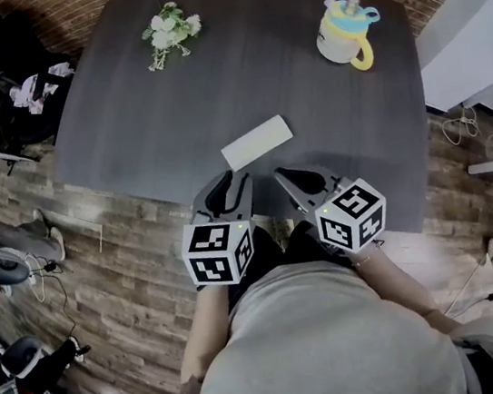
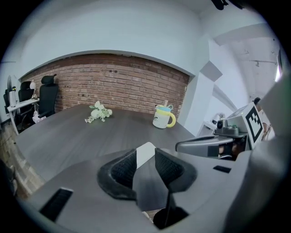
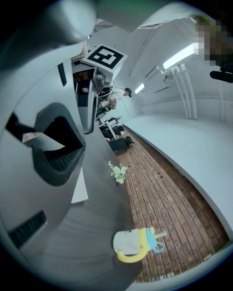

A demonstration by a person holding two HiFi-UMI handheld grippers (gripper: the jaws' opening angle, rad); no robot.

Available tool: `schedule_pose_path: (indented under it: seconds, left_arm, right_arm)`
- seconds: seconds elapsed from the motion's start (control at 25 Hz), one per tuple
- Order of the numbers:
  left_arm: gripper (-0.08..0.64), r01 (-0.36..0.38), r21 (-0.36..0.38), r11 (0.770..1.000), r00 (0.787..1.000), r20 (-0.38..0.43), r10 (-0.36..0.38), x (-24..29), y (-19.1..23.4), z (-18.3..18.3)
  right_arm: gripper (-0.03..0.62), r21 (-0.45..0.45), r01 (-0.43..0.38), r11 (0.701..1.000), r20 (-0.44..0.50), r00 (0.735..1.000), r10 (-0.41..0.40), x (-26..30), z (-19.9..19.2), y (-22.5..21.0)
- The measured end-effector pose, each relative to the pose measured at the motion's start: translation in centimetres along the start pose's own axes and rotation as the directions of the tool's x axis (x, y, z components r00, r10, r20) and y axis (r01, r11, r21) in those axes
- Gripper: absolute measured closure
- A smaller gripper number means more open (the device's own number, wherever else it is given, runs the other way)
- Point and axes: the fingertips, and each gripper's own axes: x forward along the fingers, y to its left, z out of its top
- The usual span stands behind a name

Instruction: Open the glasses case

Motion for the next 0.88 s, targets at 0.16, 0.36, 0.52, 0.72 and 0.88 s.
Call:
schedule_pose_path:
  seconds: [0.16,0.36,0.52,0.72,0.88]
  left_arm:
    - [0.441,-0.003,0.033,0.999,1.0,-0.017,0.003,0.3,0.5,-0.5]
    - [0.438,-0.029,0.084,0.996,0.999,-0.033,0.032,0.8,2.1,-1.6]
    - [0.436,0.005,0.182,0.983,0.998,-0.061,0.007,1.7,2.6,-1.8]
    - [0.436,0.096,0.306,0.947,0.989,-0.135,-0.057,2.3,3.2,-2.8]
    - [0.436,0.135,0.327,0.935,0.982,-0.171,-0.081,3.3,3.7,-3.5]
  right_arm:
    - [0.589,0.043,0.028,0.999,0.006,1.0,-0.028,-0.3,-0.3,-1.2]
    - [0.589,0.138,0.093,0.986,0.022,0.995,-0.096,-1.9,-0.9,-3.2]
    - [0.589,0.134,0.139,0.981,-0.007,0.99,-0.139,-2.0,-1.9,-3.7]
    - [0.589,0.172,0.196,0.965,-0.037,0.981,-0.192,-2.0,-3.0,-4.3]
    - [0.589,0.204,0.235,0.95,-0.051,0.972,-0.229,-1.8,-3.5,-4.5]
